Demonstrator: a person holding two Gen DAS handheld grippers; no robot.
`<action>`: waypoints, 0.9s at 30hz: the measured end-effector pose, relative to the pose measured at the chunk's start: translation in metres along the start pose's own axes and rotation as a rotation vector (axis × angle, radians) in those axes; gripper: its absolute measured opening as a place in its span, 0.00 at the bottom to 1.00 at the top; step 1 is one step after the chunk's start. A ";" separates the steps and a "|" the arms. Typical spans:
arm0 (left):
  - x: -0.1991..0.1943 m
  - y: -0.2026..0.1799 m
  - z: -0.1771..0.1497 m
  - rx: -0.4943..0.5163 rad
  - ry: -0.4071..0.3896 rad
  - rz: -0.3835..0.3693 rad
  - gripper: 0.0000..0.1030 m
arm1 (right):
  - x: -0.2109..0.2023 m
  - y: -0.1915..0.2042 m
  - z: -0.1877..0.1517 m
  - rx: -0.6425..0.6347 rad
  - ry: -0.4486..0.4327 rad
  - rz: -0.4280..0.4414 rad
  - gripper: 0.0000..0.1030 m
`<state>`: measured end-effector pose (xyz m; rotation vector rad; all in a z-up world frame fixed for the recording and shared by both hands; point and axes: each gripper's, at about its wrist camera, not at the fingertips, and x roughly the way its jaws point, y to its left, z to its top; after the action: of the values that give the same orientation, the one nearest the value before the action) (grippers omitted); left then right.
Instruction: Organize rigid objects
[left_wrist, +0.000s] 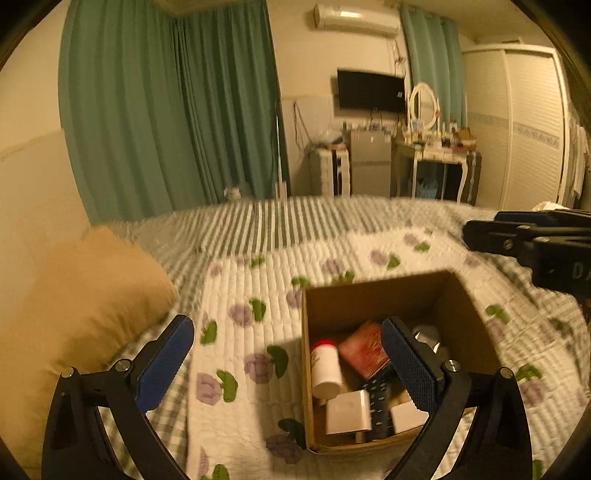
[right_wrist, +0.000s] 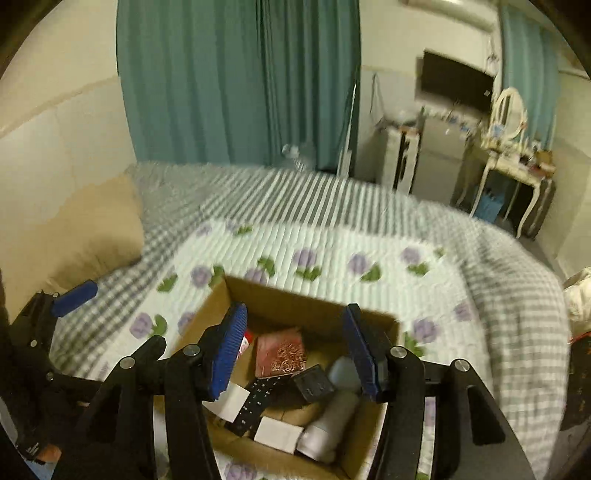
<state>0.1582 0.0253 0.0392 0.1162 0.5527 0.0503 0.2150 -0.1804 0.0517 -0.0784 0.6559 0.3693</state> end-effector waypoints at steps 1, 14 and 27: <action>-0.010 -0.001 0.004 0.003 -0.021 0.002 1.00 | -0.020 -0.001 0.003 -0.002 -0.030 -0.020 0.53; -0.138 -0.023 0.018 0.027 -0.286 -0.044 1.00 | -0.200 0.017 -0.023 -0.055 -0.347 -0.102 0.92; -0.104 -0.017 -0.066 -0.059 -0.200 -0.037 1.00 | -0.134 -0.005 -0.142 0.086 -0.333 -0.167 1.00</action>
<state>0.0357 0.0069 0.0359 0.0523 0.3535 0.0184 0.0364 -0.2531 0.0210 0.0107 0.3323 0.1858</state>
